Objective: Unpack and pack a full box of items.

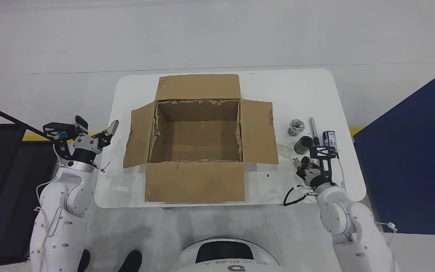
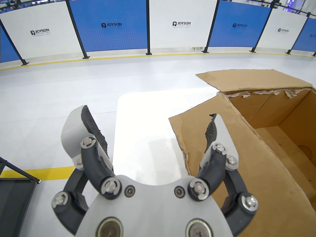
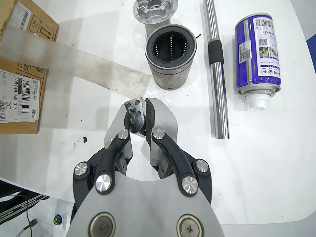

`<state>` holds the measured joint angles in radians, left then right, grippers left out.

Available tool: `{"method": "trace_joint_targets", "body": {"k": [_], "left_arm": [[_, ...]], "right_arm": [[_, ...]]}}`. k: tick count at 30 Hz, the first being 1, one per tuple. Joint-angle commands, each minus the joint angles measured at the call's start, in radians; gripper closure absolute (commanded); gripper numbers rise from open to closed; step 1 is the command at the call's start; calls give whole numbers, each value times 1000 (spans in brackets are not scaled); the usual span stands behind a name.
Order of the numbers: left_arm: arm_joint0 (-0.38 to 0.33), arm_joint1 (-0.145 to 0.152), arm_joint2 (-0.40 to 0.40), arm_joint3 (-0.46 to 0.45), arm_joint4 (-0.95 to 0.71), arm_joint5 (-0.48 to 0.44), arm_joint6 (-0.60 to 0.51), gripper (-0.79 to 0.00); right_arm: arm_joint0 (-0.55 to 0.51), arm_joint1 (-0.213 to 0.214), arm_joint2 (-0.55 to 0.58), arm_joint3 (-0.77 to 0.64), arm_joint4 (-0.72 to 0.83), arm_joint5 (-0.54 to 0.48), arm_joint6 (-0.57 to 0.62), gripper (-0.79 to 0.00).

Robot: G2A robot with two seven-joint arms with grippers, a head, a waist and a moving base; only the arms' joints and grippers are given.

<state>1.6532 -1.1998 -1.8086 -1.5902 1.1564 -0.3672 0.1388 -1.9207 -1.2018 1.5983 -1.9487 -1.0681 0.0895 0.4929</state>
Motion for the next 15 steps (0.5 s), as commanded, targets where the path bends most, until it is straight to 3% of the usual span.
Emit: {"method": "trace_joint_targets", "body": {"k": [1, 5, 7, 8, 9, 10, 11, 12, 15], "left_arm": [[0, 0, 0, 0, 0, 0, 0, -785], [0, 0, 0, 0, 0, 0, 0, -785], [0, 0, 0, 0, 0, 0, 0, -785], [0, 0, 0, 0, 0, 0, 0, -785], [0, 0, 0, 0, 0, 0, 0, -785], [0, 0, 0, 0, 0, 0, 0, -785], [0, 0, 0, 0, 0, 0, 0, -785], [0, 0, 0, 0, 0, 0, 0, -785], [0, 0, 0, 0, 0, 0, 0, -785]], "right_arm": [[4, -2, 4, 12, 15, 22, 5, 0], [9, -4, 10, 27, 37, 42, -5, 0], [3, -5, 14, 27, 44, 49, -15, -80], [0, -5, 17, 26, 48, 54, -20, -151], [-2, -6, 21, 27, 53, 67, -20, -296], [-2, -7, 21, 26, 54, 73, -16, -372], [-1, -7, 21, 25, 53, 74, -15, -388], [-1, -7, 21, 24, 54, 76, -16, -785], [-6, -8, 23, 15, 54, 84, -26, -785]]}}
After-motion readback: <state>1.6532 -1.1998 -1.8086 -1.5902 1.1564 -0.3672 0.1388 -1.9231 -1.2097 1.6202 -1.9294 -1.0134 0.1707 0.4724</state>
